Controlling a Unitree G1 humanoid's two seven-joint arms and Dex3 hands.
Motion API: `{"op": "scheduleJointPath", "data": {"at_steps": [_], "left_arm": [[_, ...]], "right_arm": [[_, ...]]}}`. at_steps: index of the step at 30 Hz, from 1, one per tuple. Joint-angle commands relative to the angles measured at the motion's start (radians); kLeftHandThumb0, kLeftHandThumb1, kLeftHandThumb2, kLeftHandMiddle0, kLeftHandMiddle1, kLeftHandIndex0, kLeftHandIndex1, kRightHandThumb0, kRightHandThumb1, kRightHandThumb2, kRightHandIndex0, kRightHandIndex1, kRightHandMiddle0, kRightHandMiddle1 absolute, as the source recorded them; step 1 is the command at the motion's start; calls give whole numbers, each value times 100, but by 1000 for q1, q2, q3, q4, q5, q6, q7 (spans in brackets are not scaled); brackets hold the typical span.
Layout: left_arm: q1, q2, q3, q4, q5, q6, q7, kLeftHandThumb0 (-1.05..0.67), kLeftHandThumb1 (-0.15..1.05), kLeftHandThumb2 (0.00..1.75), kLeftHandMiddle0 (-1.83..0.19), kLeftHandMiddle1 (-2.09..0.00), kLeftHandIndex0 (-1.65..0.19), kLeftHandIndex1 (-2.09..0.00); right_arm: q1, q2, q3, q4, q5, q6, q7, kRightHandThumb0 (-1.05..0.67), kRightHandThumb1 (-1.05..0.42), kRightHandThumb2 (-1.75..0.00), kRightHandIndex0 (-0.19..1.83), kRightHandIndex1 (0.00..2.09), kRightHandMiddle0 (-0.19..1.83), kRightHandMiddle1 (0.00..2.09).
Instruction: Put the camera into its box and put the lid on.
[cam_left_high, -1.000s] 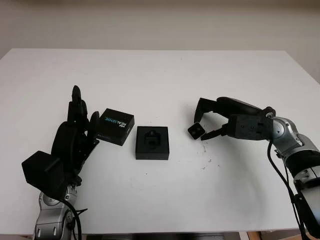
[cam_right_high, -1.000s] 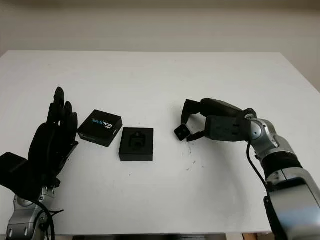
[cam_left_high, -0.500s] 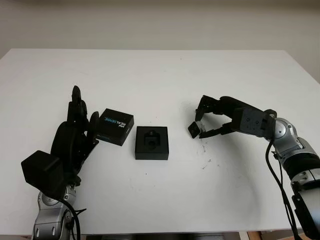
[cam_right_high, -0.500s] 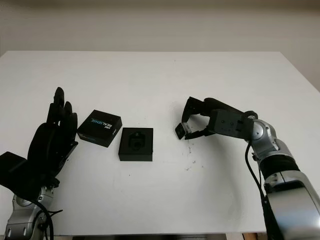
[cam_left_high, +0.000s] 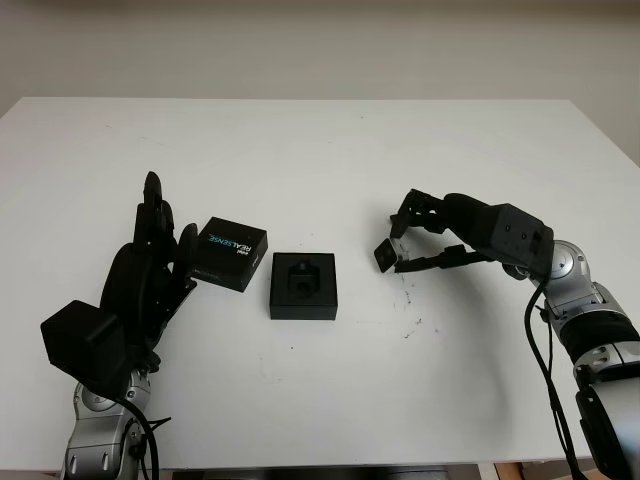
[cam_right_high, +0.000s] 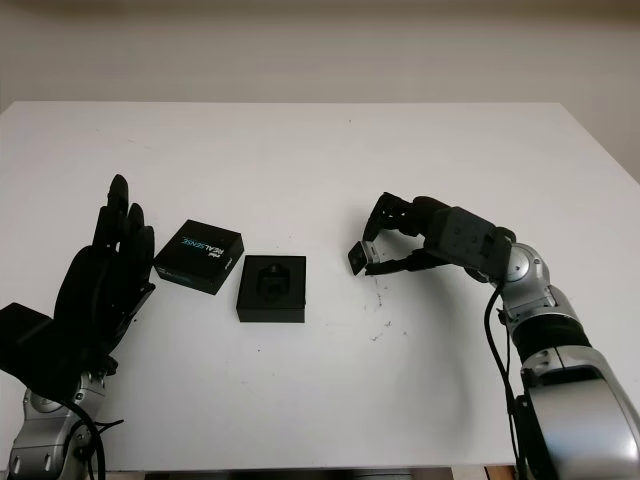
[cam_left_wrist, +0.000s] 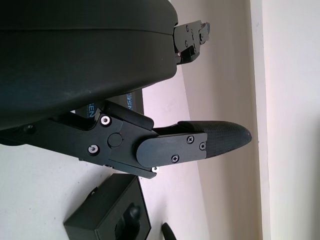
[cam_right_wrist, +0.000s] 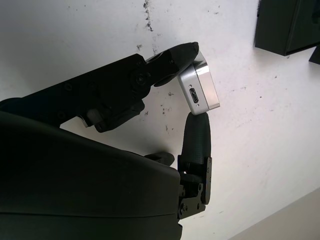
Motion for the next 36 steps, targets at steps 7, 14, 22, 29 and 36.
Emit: {"op": "scheduleJointPath", "data": {"at_steps": [7, 14, 22, 29, 36], "left_arm": [[-2, 10, 12, 1, -13, -4, -9, -73, 105, 51, 19, 0, 19, 0], [0, 14, 15, -5, -17, 4, -12, -74, 105, 50, 19, 0, 19, 0], [1, 14, 14, -5, -9, 5, -10, -74, 105, 50, 19, 0, 19, 0], [2, 9, 13, -1, -12, -1, -12, -73, 105, 51, 19, 0, 19, 0], [0, 11, 12, 3, -10, 2, -12, -74, 105, 51, 19, 0, 19, 0]], "right_arm": [[27, 15, -7, 7, 13, 33, 24, -38, -105, -6, 33, 18, 12, 197], [53, 66, -98, -69, 158, 222, 94, -33, -104, -6, 24, 13, 11, 196], [108, 135, -183, -233, 320, 337, 149, -36, -104, -6, 14, 7, 12, 190], [166, 193, -207, -380, 410, 449, 159, -38, -105, -7, 13, 6, 11, 188], [209, 255, -202, -472, 458, 510, 166, -40, -104, -6, 12, 5, 13, 185]]}}
